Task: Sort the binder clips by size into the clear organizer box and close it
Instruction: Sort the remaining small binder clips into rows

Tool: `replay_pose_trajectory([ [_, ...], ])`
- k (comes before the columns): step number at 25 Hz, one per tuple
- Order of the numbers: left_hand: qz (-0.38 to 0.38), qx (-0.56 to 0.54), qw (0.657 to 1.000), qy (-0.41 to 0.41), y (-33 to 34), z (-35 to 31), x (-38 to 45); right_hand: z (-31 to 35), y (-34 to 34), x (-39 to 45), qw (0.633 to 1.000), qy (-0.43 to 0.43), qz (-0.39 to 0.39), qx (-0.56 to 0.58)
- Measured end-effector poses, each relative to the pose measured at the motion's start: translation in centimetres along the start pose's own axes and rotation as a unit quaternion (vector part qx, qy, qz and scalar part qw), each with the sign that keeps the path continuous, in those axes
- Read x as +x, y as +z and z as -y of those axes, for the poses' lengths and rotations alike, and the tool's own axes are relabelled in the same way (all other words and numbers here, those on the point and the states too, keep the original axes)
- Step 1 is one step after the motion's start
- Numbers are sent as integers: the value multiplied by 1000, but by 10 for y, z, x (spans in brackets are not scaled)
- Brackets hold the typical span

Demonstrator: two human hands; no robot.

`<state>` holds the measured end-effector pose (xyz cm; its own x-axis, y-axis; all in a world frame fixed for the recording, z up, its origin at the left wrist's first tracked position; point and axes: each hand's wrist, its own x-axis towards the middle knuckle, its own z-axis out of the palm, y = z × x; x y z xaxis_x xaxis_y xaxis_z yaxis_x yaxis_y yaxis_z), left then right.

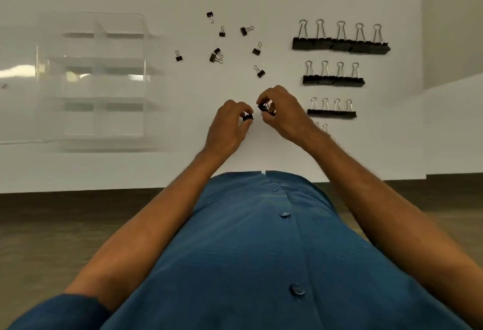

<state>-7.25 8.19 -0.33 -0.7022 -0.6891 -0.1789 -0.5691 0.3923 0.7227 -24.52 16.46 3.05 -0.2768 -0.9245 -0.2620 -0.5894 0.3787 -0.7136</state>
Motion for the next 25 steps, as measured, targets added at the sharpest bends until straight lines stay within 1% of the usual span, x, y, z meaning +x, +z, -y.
replay_pose_trajectory([
  [3, 62, 7, 997, 47, 41, -34, -18, -42, -21, -71, 998, 59, -32, 4],
  [5, 82, 16, 995, 56, 63, -49, -20, -67, -36, -108, 994, 90, -58, -2],
  [8, 106, 38, 992, 61, 91, -68, -17, -108, -58, -144, 988, 117, -76, -62],
  [10, 103, 66, 991, 56, 102, -74, -15, -133, -61, -150, 985, 111, -65, -115],
  [12, 94, 86, 991, 47, 108, -78, -13, -150, -59, -149, 985, 80, -43, -149],
  [14, 83, 95, 991, 39, 113, -81, -12, -158, -56, -143, 985, 43, -24, -168],
  [16, 73, 100, 992, 30, 116, -84, -10, -156, -56, -136, 984, 24, -16, -176],
  [18, 61, 103, 993, 21, 120, -86, -9, -152, -57, -129, 986, 13, -16, -163],
  [21, 46, 103, 994, 9, 125, -89, -10, -152, -60, -130, 996, 17, -31, -81],
  [23, 35, 99, 994, 8, 128, -90, -11, -156, -66, -136, 997, 44, -62, -20],
  [25, 27, 97, 995, 4, 129, -89, -11, -163, -73, -143, 991, 94, -94, 30],
])
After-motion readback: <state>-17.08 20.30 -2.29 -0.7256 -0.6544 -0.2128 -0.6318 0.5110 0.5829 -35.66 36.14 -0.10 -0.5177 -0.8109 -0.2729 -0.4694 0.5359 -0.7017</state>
